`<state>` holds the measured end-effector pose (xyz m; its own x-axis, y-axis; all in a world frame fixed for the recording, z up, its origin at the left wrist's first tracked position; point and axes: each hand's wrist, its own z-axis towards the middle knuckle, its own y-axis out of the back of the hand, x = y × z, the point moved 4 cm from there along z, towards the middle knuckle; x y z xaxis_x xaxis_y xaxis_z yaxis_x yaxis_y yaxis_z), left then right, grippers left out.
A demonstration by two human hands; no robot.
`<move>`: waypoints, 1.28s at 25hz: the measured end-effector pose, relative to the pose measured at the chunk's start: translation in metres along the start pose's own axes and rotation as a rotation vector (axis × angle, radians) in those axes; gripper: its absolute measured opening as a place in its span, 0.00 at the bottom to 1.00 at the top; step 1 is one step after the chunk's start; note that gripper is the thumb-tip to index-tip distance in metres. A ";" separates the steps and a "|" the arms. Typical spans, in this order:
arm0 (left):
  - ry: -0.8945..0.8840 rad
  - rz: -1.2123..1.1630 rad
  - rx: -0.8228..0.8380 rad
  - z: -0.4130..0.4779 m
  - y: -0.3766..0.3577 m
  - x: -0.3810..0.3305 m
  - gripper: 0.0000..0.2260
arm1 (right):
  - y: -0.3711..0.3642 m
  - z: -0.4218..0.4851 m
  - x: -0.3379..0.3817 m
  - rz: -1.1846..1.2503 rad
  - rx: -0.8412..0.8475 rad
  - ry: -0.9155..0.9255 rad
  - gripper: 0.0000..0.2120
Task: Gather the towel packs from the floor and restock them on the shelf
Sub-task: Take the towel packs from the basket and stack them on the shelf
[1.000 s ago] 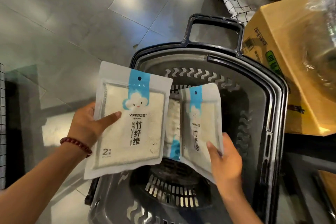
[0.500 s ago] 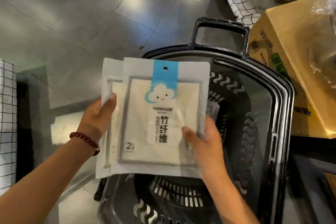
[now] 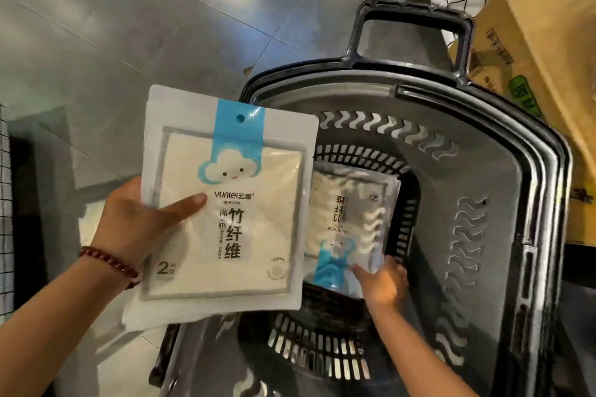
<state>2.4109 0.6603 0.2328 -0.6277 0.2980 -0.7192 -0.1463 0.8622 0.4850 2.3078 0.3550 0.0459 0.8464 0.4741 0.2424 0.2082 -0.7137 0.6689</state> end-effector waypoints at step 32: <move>-0.109 -0.110 0.035 0.008 -0.008 0.003 0.12 | 0.008 -0.019 0.138 -0.582 -0.443 1.171 0.18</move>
<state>2.4162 0.6580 0.2231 -0.5220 0.2421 -0.8178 -0.1816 0.9053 0.3839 2.4168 0.4250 0.0979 -0.2555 0.9552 0.1494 0.0278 -0.1472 0.9887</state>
